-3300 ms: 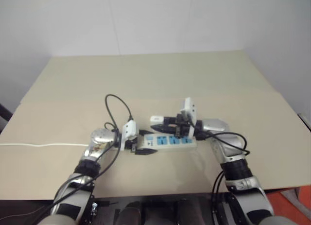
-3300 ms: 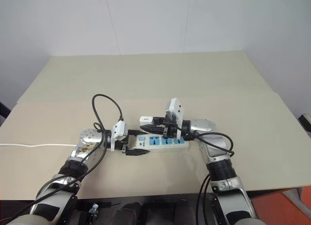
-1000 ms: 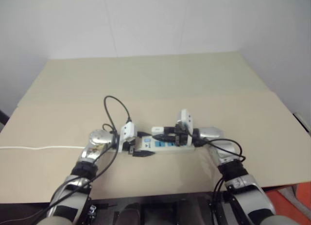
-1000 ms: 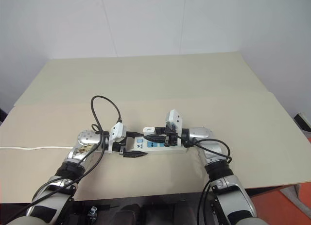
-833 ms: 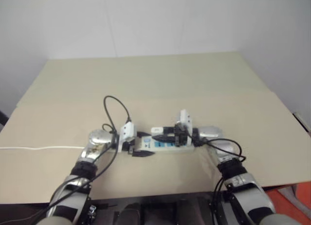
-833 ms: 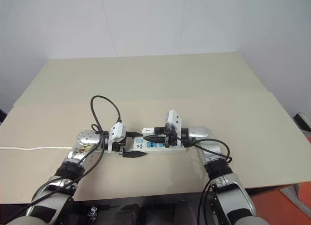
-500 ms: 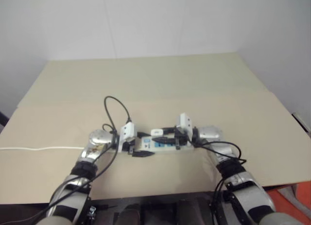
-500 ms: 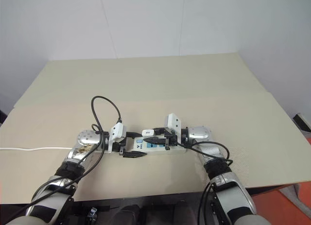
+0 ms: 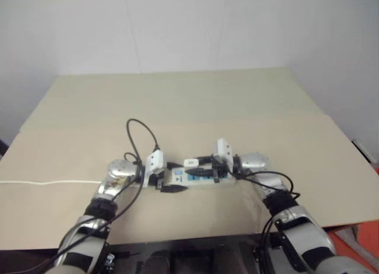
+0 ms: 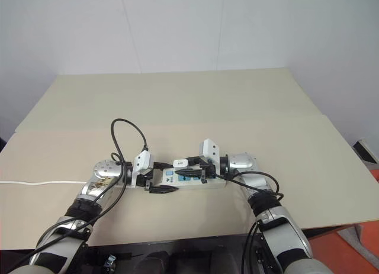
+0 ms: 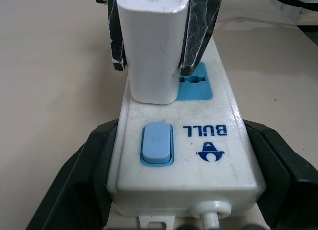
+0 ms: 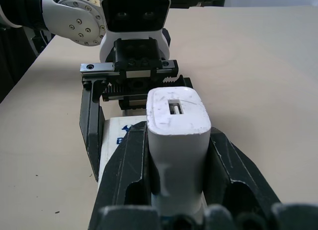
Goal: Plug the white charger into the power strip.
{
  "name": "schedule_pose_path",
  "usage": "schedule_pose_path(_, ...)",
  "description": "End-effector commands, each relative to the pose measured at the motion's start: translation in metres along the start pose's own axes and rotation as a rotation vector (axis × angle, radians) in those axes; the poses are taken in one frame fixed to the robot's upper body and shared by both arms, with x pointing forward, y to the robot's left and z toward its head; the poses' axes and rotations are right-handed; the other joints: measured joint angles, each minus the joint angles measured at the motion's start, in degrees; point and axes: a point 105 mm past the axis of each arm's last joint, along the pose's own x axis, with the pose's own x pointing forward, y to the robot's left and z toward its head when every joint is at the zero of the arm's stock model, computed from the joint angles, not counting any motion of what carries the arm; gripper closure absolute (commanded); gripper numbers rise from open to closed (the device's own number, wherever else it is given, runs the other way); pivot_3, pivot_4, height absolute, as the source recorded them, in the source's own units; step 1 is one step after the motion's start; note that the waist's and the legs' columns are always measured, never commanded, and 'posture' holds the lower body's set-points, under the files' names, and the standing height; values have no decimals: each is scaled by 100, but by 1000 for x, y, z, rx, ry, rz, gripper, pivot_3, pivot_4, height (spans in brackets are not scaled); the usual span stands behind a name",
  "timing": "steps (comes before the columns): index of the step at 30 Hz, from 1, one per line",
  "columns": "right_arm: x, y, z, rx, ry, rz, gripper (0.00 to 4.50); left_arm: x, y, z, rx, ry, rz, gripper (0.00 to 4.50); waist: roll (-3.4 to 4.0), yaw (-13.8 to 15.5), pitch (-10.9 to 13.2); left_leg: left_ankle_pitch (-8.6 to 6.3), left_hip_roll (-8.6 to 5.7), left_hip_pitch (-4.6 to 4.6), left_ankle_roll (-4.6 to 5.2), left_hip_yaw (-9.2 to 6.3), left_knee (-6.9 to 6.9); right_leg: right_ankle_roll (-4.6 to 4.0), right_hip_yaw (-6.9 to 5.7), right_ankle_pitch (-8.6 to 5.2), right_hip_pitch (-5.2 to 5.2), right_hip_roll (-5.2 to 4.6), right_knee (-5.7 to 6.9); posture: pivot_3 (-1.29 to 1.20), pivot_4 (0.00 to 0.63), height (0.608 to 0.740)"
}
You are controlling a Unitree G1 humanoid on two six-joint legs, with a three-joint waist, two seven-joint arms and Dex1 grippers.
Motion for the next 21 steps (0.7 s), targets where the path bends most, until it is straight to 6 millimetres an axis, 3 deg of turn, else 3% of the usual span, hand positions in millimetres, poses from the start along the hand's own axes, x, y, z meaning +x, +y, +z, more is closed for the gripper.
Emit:
schedule_pose_path(1, -62, 24, -97, 301, 340, -106, 3380, -25, -6, -16, -34, 76, -8, 1204, -2, 1, -2, 0, 0, 3, 0, 0, -4, 0, 2, 0, 1, 0, -1, 0, 150, 740)
schedule_pose_path(13, -65, 36, -108, 314, 372, -76, 3380, -35, -7, -18, -36, 95, 5, 1204, -47, -8, -40, -7, 12, 17, -10, 0, -24, -16, 10, -10, 2, 11, -6, 0, 150, 740)
schedule_pose_path(21, -42, 33, -98, 302, 353, -16, 3380, -31, -6, -16, -33, 88, 4, 1204, -55, -9, -46, -16, 28, 23, -15, 0, -27, -28, 9, -17, 4, 22, -5, 0, 150, 740)
